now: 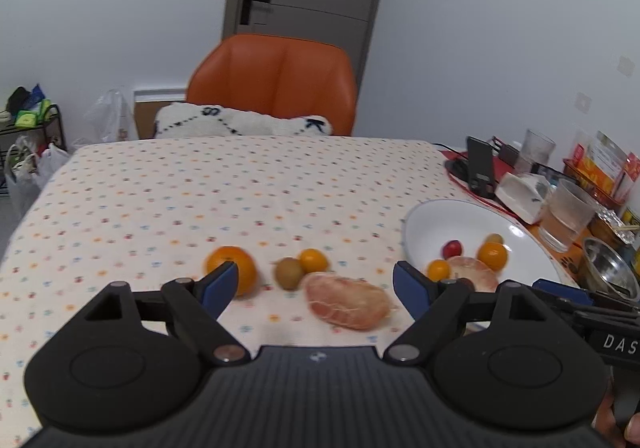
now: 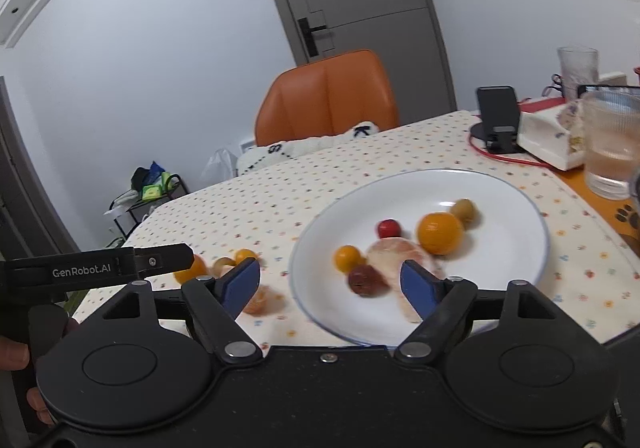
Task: Organize fruits
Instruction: 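Open both tools over the plate to drop the kiwi and red plum, then grasp a peeled pomelo segment with the right tool while the left tool approaches an orange, then grasp the orange with the left tool while the right tool lifts the pomelo segment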
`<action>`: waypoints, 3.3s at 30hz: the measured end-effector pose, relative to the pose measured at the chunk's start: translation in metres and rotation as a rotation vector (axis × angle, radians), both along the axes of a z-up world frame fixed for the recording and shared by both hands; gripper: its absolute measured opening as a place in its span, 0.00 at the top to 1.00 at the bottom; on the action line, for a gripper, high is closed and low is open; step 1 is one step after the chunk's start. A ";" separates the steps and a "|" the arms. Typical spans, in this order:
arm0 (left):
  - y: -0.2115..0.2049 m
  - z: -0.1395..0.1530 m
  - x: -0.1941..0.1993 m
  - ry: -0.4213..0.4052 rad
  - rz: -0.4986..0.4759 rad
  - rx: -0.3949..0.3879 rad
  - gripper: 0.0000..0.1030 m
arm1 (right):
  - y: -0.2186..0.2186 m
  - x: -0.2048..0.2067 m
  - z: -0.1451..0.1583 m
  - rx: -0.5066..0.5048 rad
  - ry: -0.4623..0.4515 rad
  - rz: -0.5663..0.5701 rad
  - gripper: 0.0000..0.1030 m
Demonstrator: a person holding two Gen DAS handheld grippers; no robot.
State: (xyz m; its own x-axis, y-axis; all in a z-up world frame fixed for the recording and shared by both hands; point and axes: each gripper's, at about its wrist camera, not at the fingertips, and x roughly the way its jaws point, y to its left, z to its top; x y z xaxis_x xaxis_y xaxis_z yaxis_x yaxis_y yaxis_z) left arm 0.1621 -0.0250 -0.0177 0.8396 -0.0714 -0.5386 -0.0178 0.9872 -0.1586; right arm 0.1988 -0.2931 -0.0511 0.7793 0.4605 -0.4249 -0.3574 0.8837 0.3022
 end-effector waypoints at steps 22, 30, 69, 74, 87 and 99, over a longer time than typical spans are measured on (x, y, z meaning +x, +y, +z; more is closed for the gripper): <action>0.071 -0.017 -0.011 0.047 0.128 -0.029 0.19 | 0.082 0.014 -0.002 -0.068 0.013 0.176 0.38; 0.078 -0.027 -0.002 0.056 0.113 -0.055 0.19 | 0.102 0.030 -0.006 -0.121 0.009 0.193 0.42; 0.059 -0.058 0.059 0.093 0.041 -0.077 0.60 | 0.120 0.047 -0.027 -0.211 0.126 0.265 0.80; 0.060 -0.053 0.051 0.087 0.047 -0.084 0.61 | 0.115 0.041 -0.019 -0.200 0.096 0.259 0.81; 0.034 -0.023 0.027 0.036 0.010 -0.061 0.61 | 0.080 0.026 0.001 -0.132 0.046 0.192 0.81; -0.001 -0.002 0.021 -0.003 -0.036 -0.035 0.61 | 0.046 0.018 0.013 -0.100 0.010 0.140 0.81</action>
